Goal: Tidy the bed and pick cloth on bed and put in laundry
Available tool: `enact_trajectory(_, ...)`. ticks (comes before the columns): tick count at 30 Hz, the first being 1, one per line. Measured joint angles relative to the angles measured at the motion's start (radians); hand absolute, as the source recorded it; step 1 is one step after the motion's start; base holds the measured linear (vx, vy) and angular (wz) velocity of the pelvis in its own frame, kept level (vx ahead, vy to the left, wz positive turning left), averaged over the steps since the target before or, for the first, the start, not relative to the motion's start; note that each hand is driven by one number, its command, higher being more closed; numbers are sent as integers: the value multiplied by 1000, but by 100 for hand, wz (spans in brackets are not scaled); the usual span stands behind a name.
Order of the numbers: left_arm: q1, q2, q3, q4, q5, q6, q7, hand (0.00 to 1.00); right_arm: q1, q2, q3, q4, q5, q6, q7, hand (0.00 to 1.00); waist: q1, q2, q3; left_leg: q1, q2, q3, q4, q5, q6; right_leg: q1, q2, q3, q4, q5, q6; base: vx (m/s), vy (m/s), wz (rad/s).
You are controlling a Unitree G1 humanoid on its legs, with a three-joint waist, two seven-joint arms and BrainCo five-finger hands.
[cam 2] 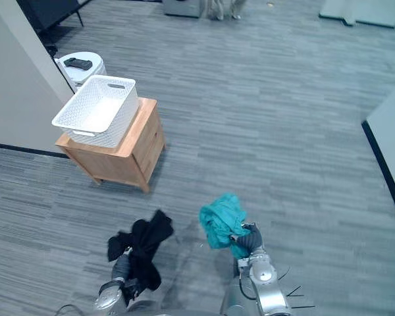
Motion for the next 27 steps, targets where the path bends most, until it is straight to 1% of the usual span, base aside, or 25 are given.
enact_trajectory(1, 14, -30, 1, 0, 0, -4, -2, 100, -6, -16, -9, 4, 0, 7, -1, 100, 0, 32, -8, -27, 18, -15, 109, 13, -4, 7, 46, -18, 48, -35, -47, 428, -499, 38)
enact_trajectory(2, 14, -45, 5, -1, 0, -5, -6, 100, -11, -21, -10, 6, 0, 6, 0, 100, 0, 51, -9, -98, 49, -25, 277, 55, -28, 35, 76, -61, 63, -69, -84, 409, -497, 33)
enact_trajectory(3, 13, -50, 9, -1, 0, -5, -8, 100, -12, -22, -6, 7, 0, 6, 1, 100, 1, 57, -7, -140, 60, -24, 381, 93, -35, 58, 96, -81, 62, -82, -103, 388, -448, 31)
enact_trajectory(4, 13, -53, 12, -3, -2, -5, -10, 100, -9, -26, 11, 9, 1, 6, 1, 100, 4, 65, 5, -237, 104, -13, 602, 217, -15, 131, 138, -97, 22, -93, -137, 377, -394, 20)
enact_trajectory(5, 22, -52, 17, -8, -2, -5, -16, 100, -10, -27, 27, 10, 1, 6, 0, 100, 13, 78, 17, -293, 144, 4, 748, 279, -5, 205, 174, -112, -28, -94, -163, 425, -349, 7)
enact_trajectory(6, 30, -52, 27, -21, -4, -3, -19, 100, -9, -24, 28, 11, 8, 6, -4, 100, 33, 81, 28, -358, 164, 62, 919, 248, 29, 284, 200, -114, -83, -92, -190, 349, -227, -6)
enact_trajectory(7, 36, -51, 34, -37, -4, -3, -18, 100, -11, -23, 28, 11, 9, 5, -5, 100, 38, 77, 30, -389, 159, 96, 970, 232, 52, 316, 204, -112, -106, -93, -200, 414, -223, -12)
enact_trajectory(8, 35, -50, 52, -68, -4, -3, -17, 100, -14, -25, 27, 10, 9, 4, -6, 100, 52, 65, 33, -444, 150, 200, 997, 204, 75, 366, 199, -111, -150, -93, -209, 355, -92, -6)
enact_trajectory(9, 35, -48, 64, -108, -4, -3, -18, 100, -20, -28, 25, 10, 9, 4, -6, 100, 61, 56, 32, -491, 132, 295, 939, 162, 75, 398, 188, -115, -185, -94, -208, 281, -57, -1)
enact_trajectory(10, 35, -48, 71, -129, -4, -3, -18, 100, -25, -28, 24, 10, 9, 4, -6, 100, 60, 52, 33, -510, 118, 332, 885, 145, 71, 411, 181, -121, -202, -96, -204, 393, 30, 15)
enact_trajectory(11, 29, -48, 82, -177, -3, -4, -18, 100, -36, -28, 17, 9, 9, 4, -5, 100, 60, 45, 36, -535, 71, 430, 689, 124, 66, 445, 155, -150, -223, -105, -192, 431, 88, 39)
enact_trajectory(12, 27, -48, 84, -219, -3, -4, -18, 100, -39, -31, 13, 5, 9, 4, -5, 100, 58, 39, 37, -532, 32, 525, 496, 131, 64, 466, 132, -178, -227, -121, -168, 520, 114, 43)
enact_trajectory(13, 26, -49, 84, -229, -3, -4, -18, 100, -39, -34, 13, 3, 9, 4, -5, 100, 58, 39, 36, -530, 24, 547, 451, 136, 63, 472, 128, -188, -227, -126, -162, 473, 137, 54)
enact_trajectory(14, 27, -51, 84, -260, -3, -8, -18, 100, -39, -42, 12, -9, 8, 4, -5, 100, 57, 41, 34, -520, -2, 623, 292, 177, 45, 490, 120, -216, -227, -151, -140, 485, 143, 66)
enact_trajectory(15, 15, -48, 95, -275, -3, -17, -15, 100, -50, -39, 5, -14, 5, 5, -7, 100, 72, 6, 30, -476, -82, 670, 197, 262, 216, 518, 82, -240, -227, -178, -119, 491, 151, 79)
enact_trajectory(16, 6, -48, 104, -280, -3, -18, -10, 100, -56, -40, 5, -23, 4, 4, -8, 100, 74, -10, 26, -475, -102, 674, 198, 266, 217, 524, 68, -252, -234, -174, -118, 480, 151, 107)
enact_trajectory(17, -12, -54, 123, -293, -3, -19, 5, 100, -77, -41, 0, -29, 2, 2, -8, 100, 69, -17, 28, -503, -98, 715, 256, 257, 230, 553, 65, -276, -250, -147, -115, 515, 189, 118)
enact_trajectory(18, -10, -59, 129, -315, -3, -19, 10, 100, -99, -40, 3, -28, -3, 3, -7, 100, 74, -15, 28, -482, -95, 757, 274, 226, 276, 582, 72, -290, -231, -123, -103, 500, 201, 112)
enact_trajectory(19, -1, -59, 129, -329, -3, -21, 14, 100, -107, -38, 7, -28, -5, 3, -6, 100, 80, -15, 28, -452, -105, 755, 258, 201, 295, 587, 73, -289, -192, -121, -99, 394, 194, 90)
enact_trajectory(20, 21, -57, 134, -350, -2, -28, 23, 100, -120, -28, 18, -27, -11, 1, -6, 100, 88, -17, 25, -378, -137, 722, 177, 154, 298, 558, 65, -289, -36, -129, -84, 289, 189, 64)
enact_trajectory(21, 28, -52, 138, -352, -2, -30, 23, 100, -128, -19, 22, -26, -13, 0, -6, 100, 86, -26, 23, -357, -155, 704, 149, 156, 296, 530, 49, -288, 56, -130, -57, 342, 199, 98)
enact_trajectory(22, 38, -45, 139, -351, -2, -30, 26, 100, -136, -12, 28, -26, -14, -20, -5, 100, 81, -33, 18, -313, -194, 659, 98, 158, 288, 431, 14, -249, 331, -87, 53, 381, 177, 112)
enact_trajectory(23, 42, -40, 136, -351, -2, -29, 29, 100, -144, -9, 38, -26, -14, -29, -4, 100, 78, -32, 19, -269, -223, 621, 64, 161, 283, 345, -9, -223, 567, -74, 50, 320, 98, 115)
enact_trajectory(25, 60, -19, 121, -352, -1, -29, 47, 100, -125, 5, 50, -23, -15, -34, 0, 100, 68, -25, 21, -186, -267, 534, 16, 169, 283, 243, -68, -252, 790, -85, 39, 289, 44, 128)
enact_trajectory(27, 62, -5, 112, -353, 1, -29, 52, 100, -120, 9, 59, -23, -15, -34, 2, 100, 52, -19, 21, -151, -288, 460, -4, 175, 282, 182, -96, -283, 796, -126, 11, 258, -7, 146)
